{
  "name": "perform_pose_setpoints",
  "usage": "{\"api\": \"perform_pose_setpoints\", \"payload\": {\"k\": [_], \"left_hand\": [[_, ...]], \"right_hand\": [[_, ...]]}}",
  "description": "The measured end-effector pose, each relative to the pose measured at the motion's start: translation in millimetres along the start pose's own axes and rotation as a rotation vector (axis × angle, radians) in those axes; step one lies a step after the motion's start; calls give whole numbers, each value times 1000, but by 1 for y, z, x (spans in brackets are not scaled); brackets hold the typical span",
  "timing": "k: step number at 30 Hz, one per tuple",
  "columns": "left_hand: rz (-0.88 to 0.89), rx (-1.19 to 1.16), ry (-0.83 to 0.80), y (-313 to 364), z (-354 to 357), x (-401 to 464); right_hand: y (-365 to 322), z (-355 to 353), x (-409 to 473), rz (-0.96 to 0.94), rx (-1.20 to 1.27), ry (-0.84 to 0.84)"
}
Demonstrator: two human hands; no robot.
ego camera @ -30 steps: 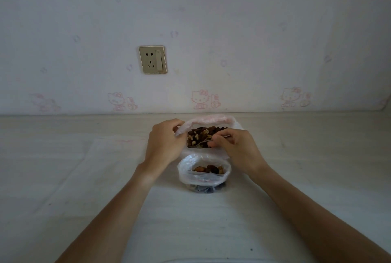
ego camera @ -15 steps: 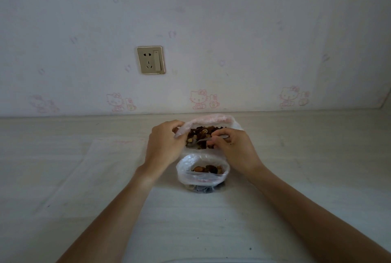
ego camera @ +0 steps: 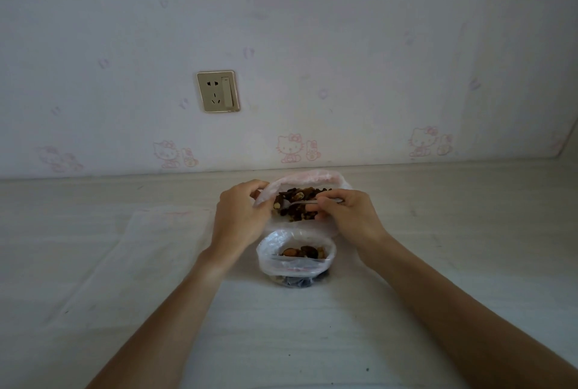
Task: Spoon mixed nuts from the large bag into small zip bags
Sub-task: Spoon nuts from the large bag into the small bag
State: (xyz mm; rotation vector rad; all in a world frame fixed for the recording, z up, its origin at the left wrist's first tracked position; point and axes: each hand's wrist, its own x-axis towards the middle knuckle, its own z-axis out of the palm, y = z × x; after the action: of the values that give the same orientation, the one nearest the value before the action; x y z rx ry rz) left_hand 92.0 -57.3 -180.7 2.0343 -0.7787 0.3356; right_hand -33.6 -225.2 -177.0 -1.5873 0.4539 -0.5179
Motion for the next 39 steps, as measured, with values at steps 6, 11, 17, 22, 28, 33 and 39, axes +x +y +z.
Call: {"api": "perform_pose_setpoints", "payload": {"k": [6,11,17,22,28,33,39], "left_hand": [[-7,2,26,-2,-1,1],[-21,13,23,0,-3,1],[-70,71,-15,-1,-21,-2],[-12,119,51,8,-46,-17],[-67,30,-241,18,-52,-47],[-56,31,-317,18,-48,-58],[5,-37,-292,19,-47,-59]], "right_hand": [[-12,-15,0,58,53,21],[-21,-26,1,-23,-1,44],[-36,-40,-4,-142,53,17],[-45,-47,-9,-221,54,-42],[-52,-52,-16,-296,-208,-211],[-60,-50,-29,-452,-332,-341],[-62,-48,-40,-724,-484,-350]]}}
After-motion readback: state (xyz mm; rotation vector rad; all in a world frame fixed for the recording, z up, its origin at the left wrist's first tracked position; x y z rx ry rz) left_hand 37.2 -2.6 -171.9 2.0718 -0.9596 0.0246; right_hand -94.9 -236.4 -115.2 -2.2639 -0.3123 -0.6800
